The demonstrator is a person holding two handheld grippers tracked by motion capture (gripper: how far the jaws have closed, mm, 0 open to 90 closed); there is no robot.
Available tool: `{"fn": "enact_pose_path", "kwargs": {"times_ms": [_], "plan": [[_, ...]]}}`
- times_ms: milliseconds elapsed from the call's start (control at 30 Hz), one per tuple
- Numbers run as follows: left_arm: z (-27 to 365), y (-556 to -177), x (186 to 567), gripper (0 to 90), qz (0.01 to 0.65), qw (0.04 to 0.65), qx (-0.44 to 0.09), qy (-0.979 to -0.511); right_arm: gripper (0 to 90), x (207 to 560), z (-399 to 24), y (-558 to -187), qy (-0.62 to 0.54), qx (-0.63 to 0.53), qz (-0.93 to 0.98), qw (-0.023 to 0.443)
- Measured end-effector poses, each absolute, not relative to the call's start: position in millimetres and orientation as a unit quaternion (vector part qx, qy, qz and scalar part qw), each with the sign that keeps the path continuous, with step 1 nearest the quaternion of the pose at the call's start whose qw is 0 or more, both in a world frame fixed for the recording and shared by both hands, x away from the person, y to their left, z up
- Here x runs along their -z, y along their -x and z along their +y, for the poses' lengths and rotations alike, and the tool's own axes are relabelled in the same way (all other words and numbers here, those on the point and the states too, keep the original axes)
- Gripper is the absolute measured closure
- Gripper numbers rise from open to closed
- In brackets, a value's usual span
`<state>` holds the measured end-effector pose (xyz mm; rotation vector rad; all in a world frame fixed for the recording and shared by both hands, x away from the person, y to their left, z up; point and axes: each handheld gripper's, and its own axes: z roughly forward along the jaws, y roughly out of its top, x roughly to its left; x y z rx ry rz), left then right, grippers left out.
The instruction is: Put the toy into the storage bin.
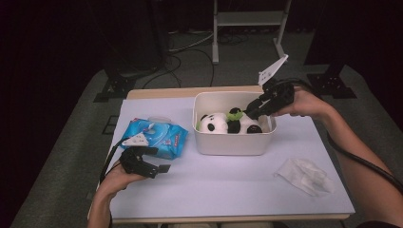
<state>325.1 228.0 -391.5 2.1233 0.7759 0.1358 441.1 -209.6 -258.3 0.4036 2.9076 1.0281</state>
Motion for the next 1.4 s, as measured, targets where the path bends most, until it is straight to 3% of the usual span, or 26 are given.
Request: {"fn": "enact_pose_path", "kwargs": {"times_ms": [1400], "plan": [[230.9, -322.0, 394.1, 9.0, 0.318, 0.420, -0.057, -0.848, 51.4, 266.6, -257.0, -403.6, -0.145, -0.333, 0.931, 0.024]]}}
